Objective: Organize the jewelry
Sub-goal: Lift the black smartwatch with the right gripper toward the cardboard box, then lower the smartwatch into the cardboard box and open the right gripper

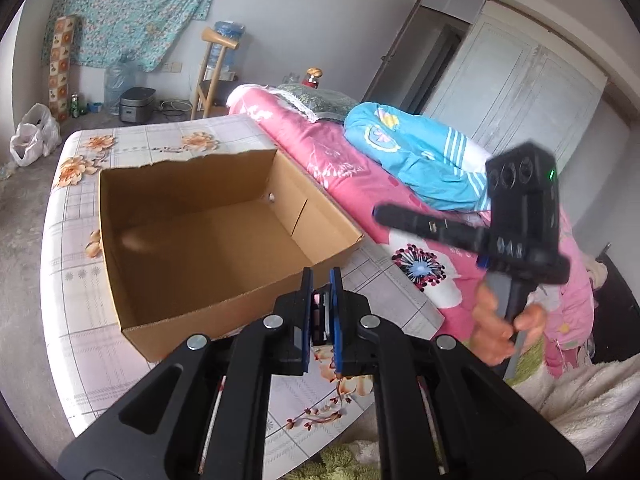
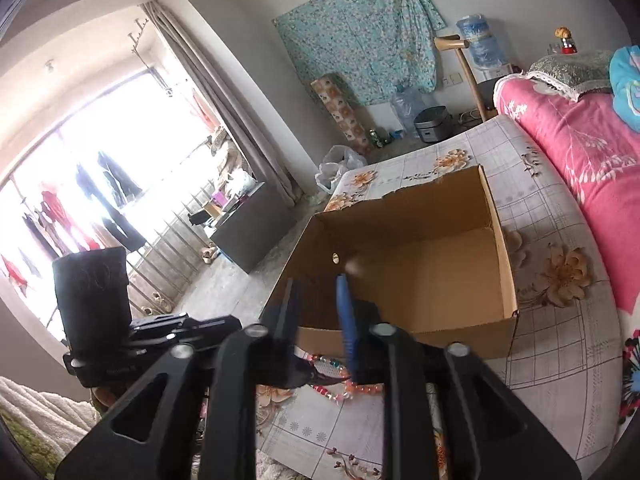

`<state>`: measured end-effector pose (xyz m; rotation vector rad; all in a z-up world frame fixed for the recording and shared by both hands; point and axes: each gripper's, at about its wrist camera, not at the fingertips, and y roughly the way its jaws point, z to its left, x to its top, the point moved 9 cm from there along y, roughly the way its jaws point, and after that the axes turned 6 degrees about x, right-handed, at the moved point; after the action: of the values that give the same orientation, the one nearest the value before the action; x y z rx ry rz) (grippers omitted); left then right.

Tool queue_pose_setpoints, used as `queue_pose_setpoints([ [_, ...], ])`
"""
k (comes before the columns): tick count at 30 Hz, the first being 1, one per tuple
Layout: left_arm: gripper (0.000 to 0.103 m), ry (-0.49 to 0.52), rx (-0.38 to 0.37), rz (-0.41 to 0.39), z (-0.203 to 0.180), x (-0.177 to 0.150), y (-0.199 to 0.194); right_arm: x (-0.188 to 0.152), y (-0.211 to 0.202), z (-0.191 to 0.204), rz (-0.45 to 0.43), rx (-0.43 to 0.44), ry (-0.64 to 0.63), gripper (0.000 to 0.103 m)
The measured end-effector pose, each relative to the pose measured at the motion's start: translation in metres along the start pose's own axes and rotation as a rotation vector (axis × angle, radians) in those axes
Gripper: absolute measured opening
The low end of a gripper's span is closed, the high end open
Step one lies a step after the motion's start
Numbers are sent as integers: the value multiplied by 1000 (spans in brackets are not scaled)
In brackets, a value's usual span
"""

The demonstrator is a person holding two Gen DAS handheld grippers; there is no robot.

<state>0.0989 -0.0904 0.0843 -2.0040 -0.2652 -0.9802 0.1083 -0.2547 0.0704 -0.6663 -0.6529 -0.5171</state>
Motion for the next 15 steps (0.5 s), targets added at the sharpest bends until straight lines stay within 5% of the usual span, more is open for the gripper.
queue_pose_setpoints([
  [8, 7, -12, -33, 7, -22, 40, -19, -57, 1, -6, -16, 55, -43, 80],
  [13, 7, 26, -11, -8, -43, 60, -32, -59, 26, 15, 4, -52, -278, 82],
  [15, 7, 45, -6, -28, -52, 70, -39, -53, 34, 27, 8, -30, -341, 82],
])
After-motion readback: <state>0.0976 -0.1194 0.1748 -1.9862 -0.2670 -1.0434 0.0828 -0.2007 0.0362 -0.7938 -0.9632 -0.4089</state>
